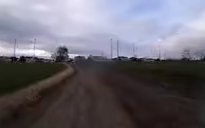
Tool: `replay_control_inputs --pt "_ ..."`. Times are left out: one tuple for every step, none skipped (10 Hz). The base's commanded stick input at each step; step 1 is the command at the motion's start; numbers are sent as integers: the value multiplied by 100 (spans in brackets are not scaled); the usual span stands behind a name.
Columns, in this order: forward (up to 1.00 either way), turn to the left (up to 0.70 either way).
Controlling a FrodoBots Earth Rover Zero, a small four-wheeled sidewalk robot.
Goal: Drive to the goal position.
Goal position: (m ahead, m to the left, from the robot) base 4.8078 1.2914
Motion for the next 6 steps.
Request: replay_control_inputs --pt "85 0" --pt "85 0" --pt "85 0" --pt "85 0" --pt "85 0" --pt "85 18"
